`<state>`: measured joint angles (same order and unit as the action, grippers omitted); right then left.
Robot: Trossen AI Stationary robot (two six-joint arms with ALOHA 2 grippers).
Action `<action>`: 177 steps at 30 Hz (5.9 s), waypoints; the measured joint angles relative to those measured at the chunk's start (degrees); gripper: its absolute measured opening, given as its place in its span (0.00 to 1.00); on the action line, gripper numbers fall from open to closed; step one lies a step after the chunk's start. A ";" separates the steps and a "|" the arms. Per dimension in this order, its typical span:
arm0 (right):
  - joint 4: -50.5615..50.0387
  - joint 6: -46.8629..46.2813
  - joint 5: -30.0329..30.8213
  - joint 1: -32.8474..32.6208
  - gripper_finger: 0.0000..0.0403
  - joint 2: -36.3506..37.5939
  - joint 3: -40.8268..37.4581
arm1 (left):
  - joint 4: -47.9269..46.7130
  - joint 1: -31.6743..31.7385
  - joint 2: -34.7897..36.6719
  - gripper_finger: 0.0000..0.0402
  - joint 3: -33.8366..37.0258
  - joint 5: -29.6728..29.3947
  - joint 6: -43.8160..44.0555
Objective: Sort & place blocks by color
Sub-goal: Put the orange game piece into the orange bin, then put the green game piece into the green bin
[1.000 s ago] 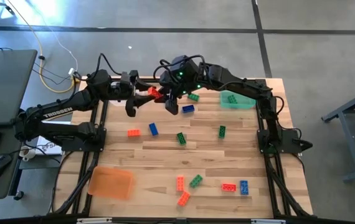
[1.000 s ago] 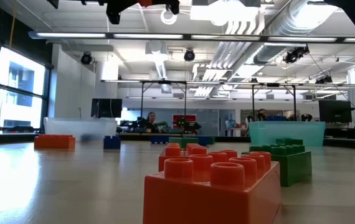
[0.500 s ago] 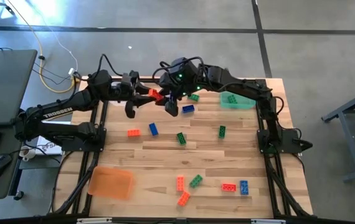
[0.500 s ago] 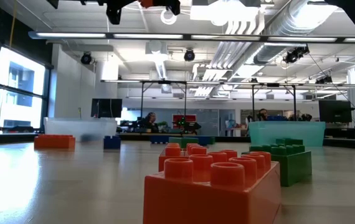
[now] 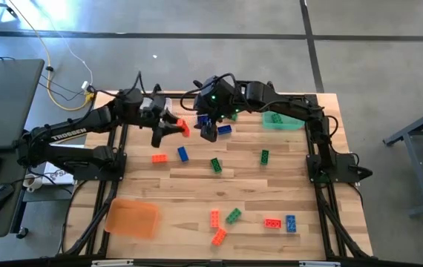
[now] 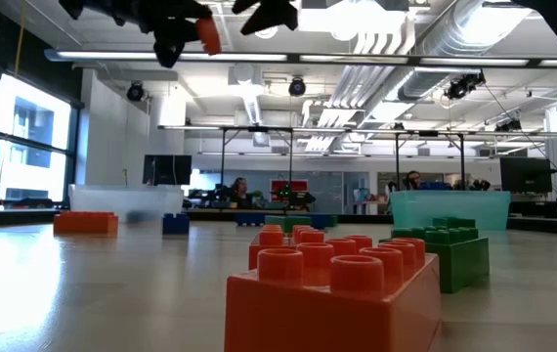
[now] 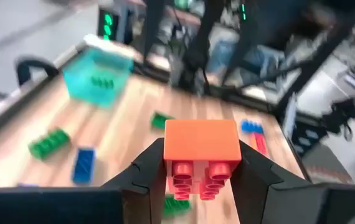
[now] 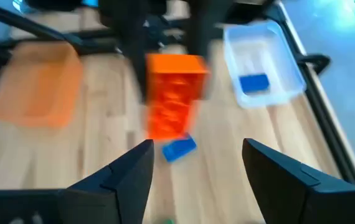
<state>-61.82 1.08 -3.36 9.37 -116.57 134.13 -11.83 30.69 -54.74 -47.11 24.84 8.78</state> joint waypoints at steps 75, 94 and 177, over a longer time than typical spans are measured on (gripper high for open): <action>-18.15 11.93 -1.26 26.23 0.58 -20.90 0.00 | -31.76 -66.37 -19.62 0.32 3.54 -3.37 64.55; -17.88 12.93 -5.18 26.10 0.58 -21.46 -0.04 | -31.84 -66.17 -23.99 0.52 3.56 1.14 63.01; -24.22 -2.40 8.98 24.33 0.27 -13.99 0.00 | -43.54 -33.77 16.87 0.56 3.52 -54.23 26.00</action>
<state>-86.03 -1.32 5.62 33.69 -130.56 134.13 -55.37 -3.08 -37.87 -43.59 -29.39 34.77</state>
